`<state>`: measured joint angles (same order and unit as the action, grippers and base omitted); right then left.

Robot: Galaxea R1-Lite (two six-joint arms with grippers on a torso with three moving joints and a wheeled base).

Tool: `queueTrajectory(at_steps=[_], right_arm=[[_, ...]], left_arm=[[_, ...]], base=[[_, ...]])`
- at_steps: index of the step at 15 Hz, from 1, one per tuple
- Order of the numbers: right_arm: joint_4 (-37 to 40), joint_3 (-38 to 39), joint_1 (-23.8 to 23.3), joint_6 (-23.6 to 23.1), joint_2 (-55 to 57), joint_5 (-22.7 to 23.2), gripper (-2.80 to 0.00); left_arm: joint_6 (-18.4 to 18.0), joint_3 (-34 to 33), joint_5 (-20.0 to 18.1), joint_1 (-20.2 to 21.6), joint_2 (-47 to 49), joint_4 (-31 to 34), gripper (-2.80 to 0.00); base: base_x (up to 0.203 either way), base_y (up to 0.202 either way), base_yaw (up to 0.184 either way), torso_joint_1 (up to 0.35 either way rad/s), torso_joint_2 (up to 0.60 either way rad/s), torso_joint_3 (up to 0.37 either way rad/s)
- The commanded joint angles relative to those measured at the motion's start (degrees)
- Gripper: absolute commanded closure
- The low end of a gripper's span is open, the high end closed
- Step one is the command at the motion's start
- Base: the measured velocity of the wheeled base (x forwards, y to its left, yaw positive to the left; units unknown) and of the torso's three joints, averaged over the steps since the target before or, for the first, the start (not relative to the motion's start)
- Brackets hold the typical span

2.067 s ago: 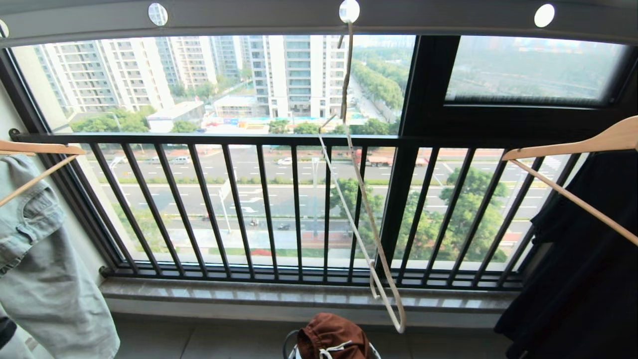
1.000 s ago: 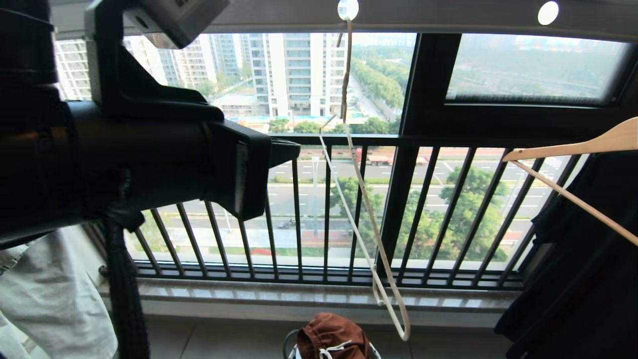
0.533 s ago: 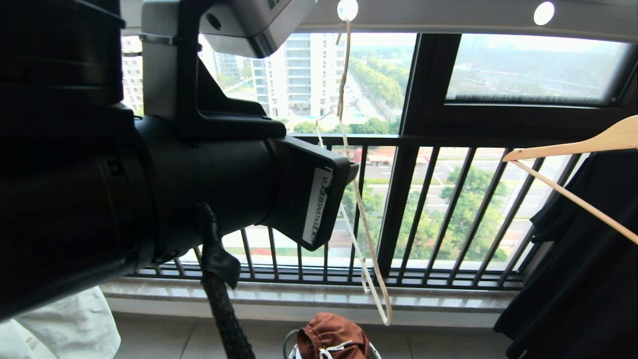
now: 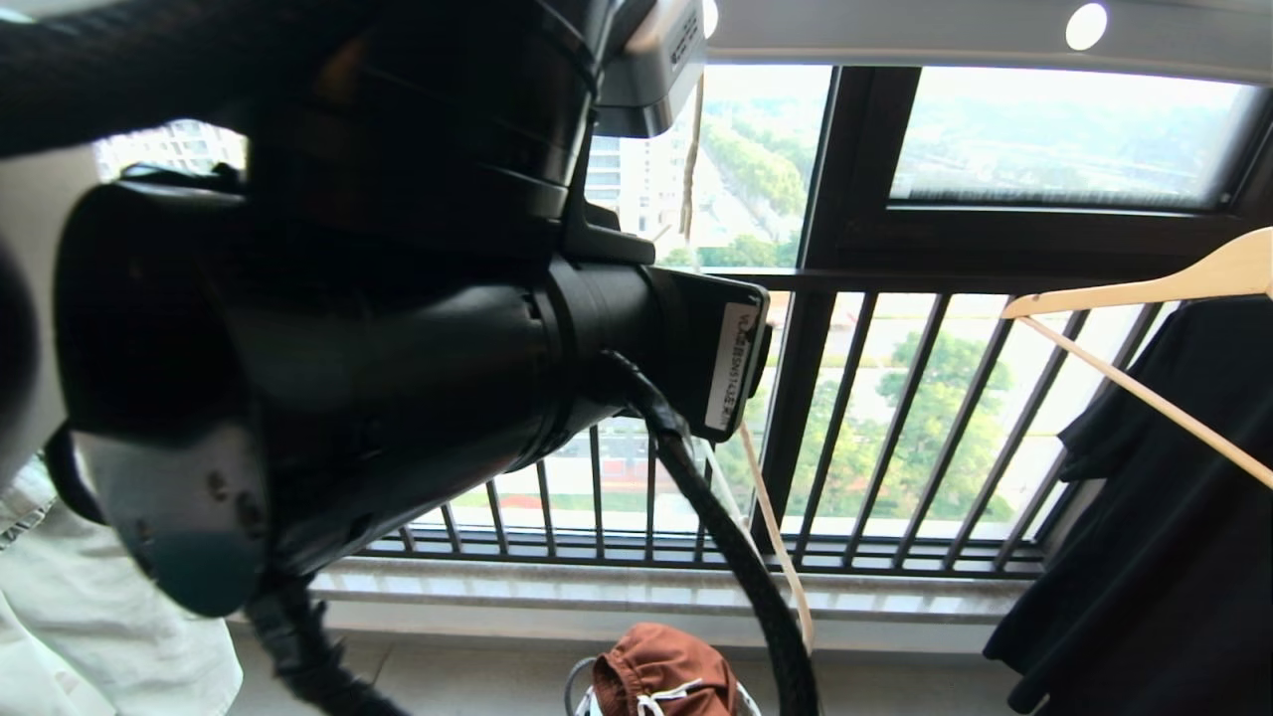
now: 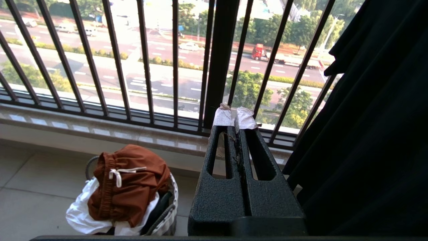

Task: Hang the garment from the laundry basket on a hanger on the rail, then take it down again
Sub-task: Pick up the clothes rack on the clothesline

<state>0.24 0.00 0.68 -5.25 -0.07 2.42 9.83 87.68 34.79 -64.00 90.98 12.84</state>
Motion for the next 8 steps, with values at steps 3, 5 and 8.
queueTrajectory(at_steps=[3, 5, 8], right_arm=[[0.02, 0.00, 0.02, -0.04, 0.07, -0.04, 0.00], [0.02, 0.00, 0.02, -0.02, 0.07, 0.04, 0.00], [0.02, 0.00, 0.02, -0.02, 0.07, 0.04, 0.00]], left_arm=[[0.01, 2.32, 4.46, 0.02, 5.76, 0.01, -2.80], [0.01, 1.19, 6.64, 0.03, 5.16, 0.11, -2.80], [-0.43, -1.62, 8.29, 0.19, 2.92, 0.17, -2.80]], base=[[0.000, 0.000, 0.000, 0.000, 0.00, 0.000], [0.000, 0.000, 0.000, 0.000, 0.00, 0.000], [0.000, 0.000, 0.000, 0.000, 0.00, 0.000]])
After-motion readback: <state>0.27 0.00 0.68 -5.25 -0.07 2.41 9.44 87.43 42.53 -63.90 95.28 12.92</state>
